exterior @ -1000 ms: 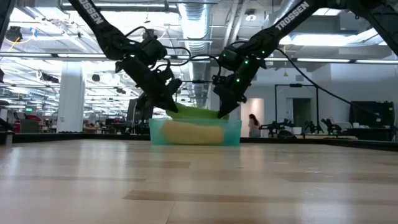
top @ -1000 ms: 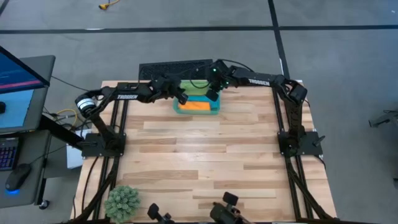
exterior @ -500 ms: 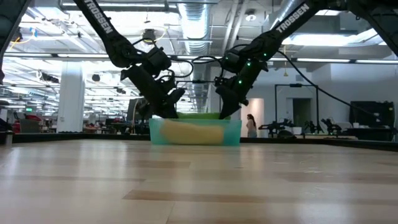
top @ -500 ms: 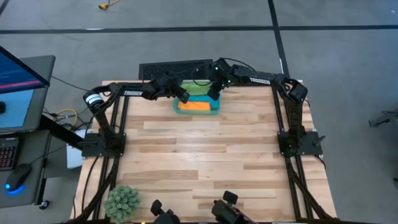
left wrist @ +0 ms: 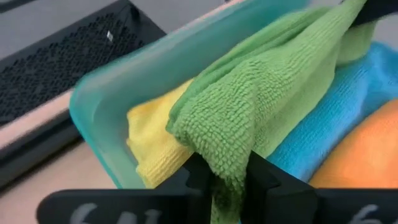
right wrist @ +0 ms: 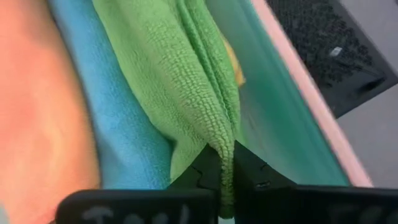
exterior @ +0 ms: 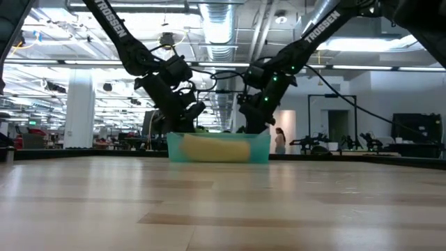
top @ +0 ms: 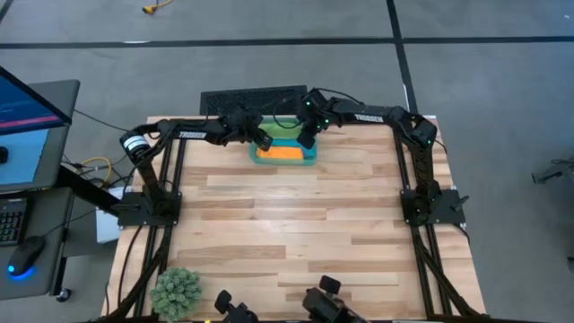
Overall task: Roll microfiber towels into tight, uniform cylinder then place into a basket
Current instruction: Put the rolled green microfiber towel into the green bin
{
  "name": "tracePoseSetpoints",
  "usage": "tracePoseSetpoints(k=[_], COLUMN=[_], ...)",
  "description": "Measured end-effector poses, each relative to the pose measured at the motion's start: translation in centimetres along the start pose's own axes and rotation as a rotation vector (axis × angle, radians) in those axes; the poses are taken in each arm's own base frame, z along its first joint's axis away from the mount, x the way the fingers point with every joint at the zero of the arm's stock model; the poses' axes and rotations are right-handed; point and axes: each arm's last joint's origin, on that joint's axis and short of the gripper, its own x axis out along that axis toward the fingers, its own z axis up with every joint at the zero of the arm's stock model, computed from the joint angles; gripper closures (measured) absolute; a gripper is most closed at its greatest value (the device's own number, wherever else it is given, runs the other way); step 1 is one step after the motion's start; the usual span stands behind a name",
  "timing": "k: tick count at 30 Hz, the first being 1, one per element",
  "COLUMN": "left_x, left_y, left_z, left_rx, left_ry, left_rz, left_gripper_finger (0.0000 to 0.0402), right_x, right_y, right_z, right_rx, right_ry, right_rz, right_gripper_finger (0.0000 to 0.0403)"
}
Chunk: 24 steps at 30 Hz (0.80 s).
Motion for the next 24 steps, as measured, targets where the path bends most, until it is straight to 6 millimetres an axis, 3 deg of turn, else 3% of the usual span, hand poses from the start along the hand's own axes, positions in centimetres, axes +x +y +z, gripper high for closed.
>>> tracePoseSetpoints(k=[8,15,19,24], left_x=[0.0,0.0,-0.1,-0.3], left_y=[0.1,0.1,0.0,-0.3], left_z=[-0.1,-0.1,0.7,1.4], left_rx=[0.01,0.033,0.032,0.045], left_ry=[0.004,0.007,-0.008,-0.028], left_rz=[0.018,0.02,0.013,0.004], left_gripper_finger=[0.032,0.0251,0.0216,0.02], right_x=[-0.3,-0.3,-0.5,-1.4], right_y=[0.0,-0.1,-0.3,-0.4], right_z=[0.5,0.4,0.5,0.9], right_rx=[0.0,0.017,0.021,0.013], right_ry=[-0.009,-0.009,-0.018,-0.042], right_rz=[-0.016,-0.015,-0.016,-0.021], right_gripper_finger=[0.0292,0.0208,0.0184,0.018])
